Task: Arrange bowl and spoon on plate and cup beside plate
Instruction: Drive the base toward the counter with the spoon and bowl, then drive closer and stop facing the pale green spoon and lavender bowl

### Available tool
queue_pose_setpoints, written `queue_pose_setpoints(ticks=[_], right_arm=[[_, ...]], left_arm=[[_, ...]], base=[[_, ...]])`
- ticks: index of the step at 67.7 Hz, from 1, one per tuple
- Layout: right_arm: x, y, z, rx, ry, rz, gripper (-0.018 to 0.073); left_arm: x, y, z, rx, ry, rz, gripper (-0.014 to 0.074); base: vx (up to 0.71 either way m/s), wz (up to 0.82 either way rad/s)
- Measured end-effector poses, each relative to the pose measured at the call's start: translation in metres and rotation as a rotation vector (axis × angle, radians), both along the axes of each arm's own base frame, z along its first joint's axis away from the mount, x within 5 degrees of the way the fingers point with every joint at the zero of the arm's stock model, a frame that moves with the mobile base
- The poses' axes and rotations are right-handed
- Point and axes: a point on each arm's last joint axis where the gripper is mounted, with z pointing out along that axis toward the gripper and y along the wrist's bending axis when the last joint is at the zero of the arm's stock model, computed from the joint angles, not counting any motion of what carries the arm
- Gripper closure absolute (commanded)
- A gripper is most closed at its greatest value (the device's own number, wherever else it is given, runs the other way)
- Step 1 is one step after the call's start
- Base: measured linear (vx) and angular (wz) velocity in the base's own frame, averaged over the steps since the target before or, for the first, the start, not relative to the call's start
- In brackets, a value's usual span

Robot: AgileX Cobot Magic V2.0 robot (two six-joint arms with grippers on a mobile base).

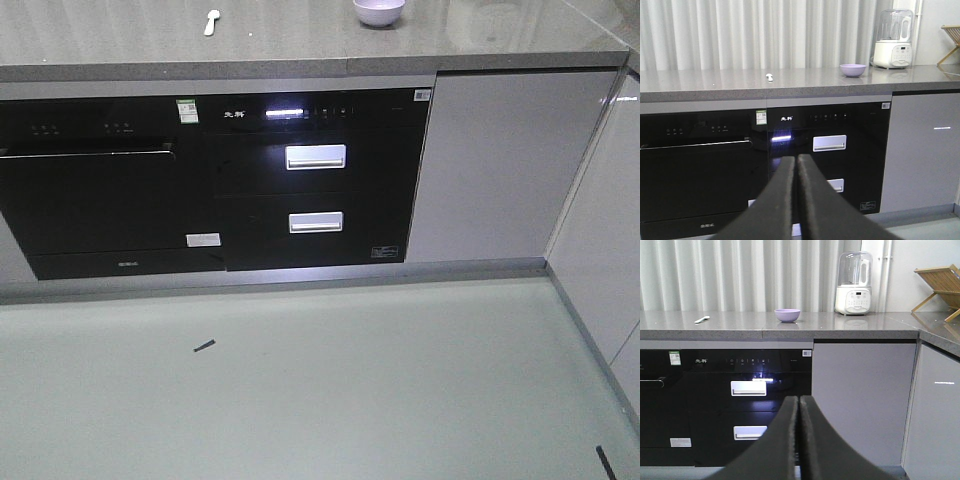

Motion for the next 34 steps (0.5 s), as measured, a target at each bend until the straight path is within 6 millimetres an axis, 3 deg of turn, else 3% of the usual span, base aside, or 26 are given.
queue_pose_setpoints(ticks=[34], right_arm=[[0.0000, 0.0000, 0.0000, 0.000, 0.000, 0.000, 0.0570]], left_arm=[[0.0000, 0.0000, 0.0000, 0.000, 0.000, 0.000, 0.0603]], base=[[0.18, 0.02]])
